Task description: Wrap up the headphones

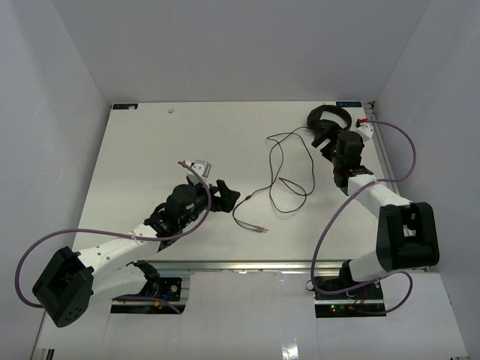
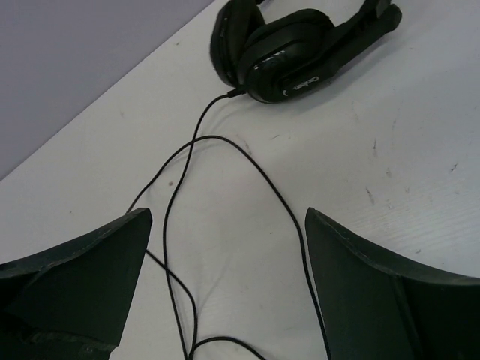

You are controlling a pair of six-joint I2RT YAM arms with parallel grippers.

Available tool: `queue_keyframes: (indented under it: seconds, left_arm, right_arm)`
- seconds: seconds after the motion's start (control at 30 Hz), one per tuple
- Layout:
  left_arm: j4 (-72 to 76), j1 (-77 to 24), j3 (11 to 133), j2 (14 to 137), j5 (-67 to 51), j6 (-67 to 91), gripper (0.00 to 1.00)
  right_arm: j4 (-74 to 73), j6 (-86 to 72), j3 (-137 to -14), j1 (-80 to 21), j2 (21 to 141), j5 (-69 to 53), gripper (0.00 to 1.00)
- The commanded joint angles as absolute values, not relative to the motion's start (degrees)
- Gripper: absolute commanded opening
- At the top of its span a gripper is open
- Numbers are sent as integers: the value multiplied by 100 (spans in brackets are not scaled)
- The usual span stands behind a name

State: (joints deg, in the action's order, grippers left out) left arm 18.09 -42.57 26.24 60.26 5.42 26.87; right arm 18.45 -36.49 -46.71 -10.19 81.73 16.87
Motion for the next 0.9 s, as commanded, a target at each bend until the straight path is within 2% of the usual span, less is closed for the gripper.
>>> queue_keyframes:
  seconds: [0.0, 0.33, 0.43, 0.6, 0.87]
  left_arm:
    - [1885, -4284, 2658, 6067, 432, 2728, 98]
    - [1872, -4289, 2681, 6104, 256, 2825, 98]
    - [1881, -4289, 2699, 6129, 155, 2858, 98]
    - [1907, -4280, 2716, 6167, 9, 2953, 98]
    - [1881, -4286, 2725, 6176, 12, 2924, 98]
  right_arm:
    - [2831, -4320, -4940, -463, 8939, 1027, 85]
    - [4380, -5171, -5446, 622, 10709, 76, 84]
    - [4608, -5215, -5637, 697, 10973, 70, 88]
    - [4678, -5362, -6071, 793, 11496, 147, 88]
    - [5348, -6195, -6492, 879, 12517, 73, 82]
